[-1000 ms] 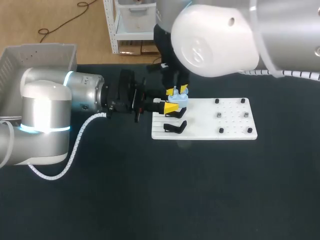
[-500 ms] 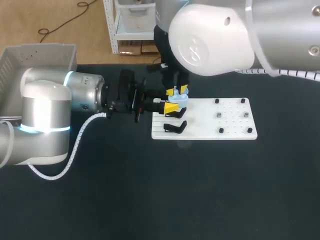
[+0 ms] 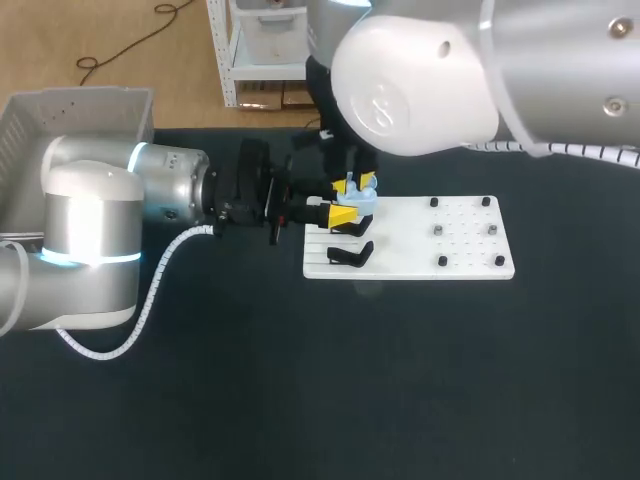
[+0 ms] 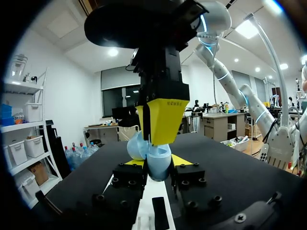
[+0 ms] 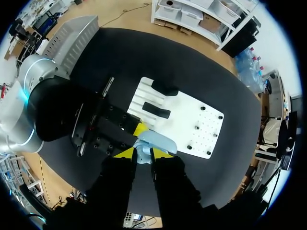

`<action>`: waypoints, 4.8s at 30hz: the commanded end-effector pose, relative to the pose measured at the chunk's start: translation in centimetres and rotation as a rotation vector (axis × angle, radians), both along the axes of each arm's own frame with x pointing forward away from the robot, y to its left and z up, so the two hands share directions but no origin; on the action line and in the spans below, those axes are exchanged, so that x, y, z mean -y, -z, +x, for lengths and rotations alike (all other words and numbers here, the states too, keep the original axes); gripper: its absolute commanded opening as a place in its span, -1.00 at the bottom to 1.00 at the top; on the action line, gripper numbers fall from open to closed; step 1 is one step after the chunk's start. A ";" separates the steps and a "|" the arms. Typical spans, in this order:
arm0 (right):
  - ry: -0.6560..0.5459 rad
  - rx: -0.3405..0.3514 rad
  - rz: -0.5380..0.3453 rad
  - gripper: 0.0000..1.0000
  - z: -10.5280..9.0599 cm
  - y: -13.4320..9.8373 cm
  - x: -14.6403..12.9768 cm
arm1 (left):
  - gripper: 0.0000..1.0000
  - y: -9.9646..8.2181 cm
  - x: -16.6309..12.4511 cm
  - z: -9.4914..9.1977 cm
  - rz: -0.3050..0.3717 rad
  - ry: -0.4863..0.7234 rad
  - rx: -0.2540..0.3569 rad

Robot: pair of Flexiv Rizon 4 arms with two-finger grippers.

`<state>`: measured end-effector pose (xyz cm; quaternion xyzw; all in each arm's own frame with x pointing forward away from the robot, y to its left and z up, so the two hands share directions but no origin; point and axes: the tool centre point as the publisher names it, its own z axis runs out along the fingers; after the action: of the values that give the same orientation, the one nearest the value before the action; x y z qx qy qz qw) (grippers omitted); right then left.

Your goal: Pick up each earbud case from the left stands, insert the matching earbuds, close the lid, and place the case in the box.

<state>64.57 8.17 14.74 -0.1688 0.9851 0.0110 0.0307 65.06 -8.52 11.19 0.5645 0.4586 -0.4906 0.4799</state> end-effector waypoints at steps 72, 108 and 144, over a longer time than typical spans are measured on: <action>0.286 0.347 0.283 1.00 -0.9 -5.4 9.6 | -1.00 -1.3 -0.7 -0.1 0.027 -0.044 -0.014; 0.202 0.313 0.399 1.00 -3.2 -5.0 12.1 | -1.00 -9.1 -21.6 0.2 0.427 -1.101 -0.054; 0.202 0.313 0.399 1.00 -3.2 -5.0 12.1 | -1.00 -3.7 -45.3 10.1 0.588 -1.484 -0.058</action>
<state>61.65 -3.92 19.80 -0.0612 0.9591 0.1763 0.2130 74.58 36.89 15.77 0.2536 0.8589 -0.0028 0.4449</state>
